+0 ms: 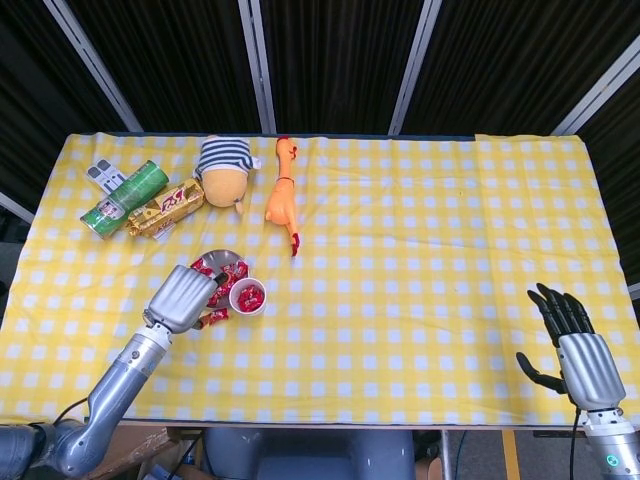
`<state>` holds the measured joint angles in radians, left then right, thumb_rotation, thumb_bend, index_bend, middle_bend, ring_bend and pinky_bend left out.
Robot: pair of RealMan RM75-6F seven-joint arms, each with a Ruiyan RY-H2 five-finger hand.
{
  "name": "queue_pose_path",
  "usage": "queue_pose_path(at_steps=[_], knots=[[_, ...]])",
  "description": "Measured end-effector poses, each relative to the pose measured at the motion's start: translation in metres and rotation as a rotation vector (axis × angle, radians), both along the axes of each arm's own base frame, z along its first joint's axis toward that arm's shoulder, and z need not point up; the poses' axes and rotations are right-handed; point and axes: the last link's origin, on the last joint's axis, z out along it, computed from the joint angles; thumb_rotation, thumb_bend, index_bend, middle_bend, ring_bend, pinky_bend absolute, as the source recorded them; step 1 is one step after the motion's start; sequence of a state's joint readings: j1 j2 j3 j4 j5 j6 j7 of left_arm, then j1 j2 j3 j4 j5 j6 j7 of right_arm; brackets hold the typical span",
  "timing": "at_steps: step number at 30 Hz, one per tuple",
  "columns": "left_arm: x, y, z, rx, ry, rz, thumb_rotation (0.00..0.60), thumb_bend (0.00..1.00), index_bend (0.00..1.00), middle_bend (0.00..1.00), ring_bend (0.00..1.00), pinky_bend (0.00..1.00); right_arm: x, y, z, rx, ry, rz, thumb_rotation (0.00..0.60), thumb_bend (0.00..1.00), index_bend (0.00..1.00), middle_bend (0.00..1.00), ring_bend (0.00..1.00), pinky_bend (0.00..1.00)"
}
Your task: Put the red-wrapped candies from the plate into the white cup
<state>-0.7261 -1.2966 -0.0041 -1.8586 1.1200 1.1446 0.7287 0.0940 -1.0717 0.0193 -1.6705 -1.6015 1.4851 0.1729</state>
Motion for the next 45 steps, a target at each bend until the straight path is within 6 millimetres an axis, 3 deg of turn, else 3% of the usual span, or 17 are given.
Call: queue_pose_path(at_steps=[9, 17, 30, 45], knots=[[-0.035, -0.001, 0.001, -0.067, 0.234, -0.322, 0.6, 0.17, 0.39, 0.92, 0.97, 0.95, 0.0, 0.0, 0.0, -0.001, -0.001, -0.003, 0.6, 0.39, 0.0, 0.0, 0.0, 0.0], [-0.069, 0.006, -0.015, -0.132, 0.332, -0.385, 0.6, 0.17, 0.4, 0.92, 0.97, 0.95, -0.001, -0.001, 0.0, -0.004, -0.005, -0.006, 0.6, 0.39, 0.0, 0.0, 0.0, 0.0], [-0.07, 0.008, -0.053, -0.144, 0.286, -0.373, 0.6, 0.24, 0.39, 0.92, 0.97, 0.95, -0.001, -0.001, 0.001, -0.004, -0.005, -0.003, 0.6, 0.39, 0.0, 0.0, 0.0, 0.0], [-0.066, 0.014, -0.064, -0.144, 0.261, -0.335, 0.6, 0.29, 0.4, 0.92, 0.97, 0.95, 0.0, -0.001, 0.001, -0.002, -0.006, -0.001, 0.6, 0.39, 0.0, 0.0, 0.0, 0.0]])
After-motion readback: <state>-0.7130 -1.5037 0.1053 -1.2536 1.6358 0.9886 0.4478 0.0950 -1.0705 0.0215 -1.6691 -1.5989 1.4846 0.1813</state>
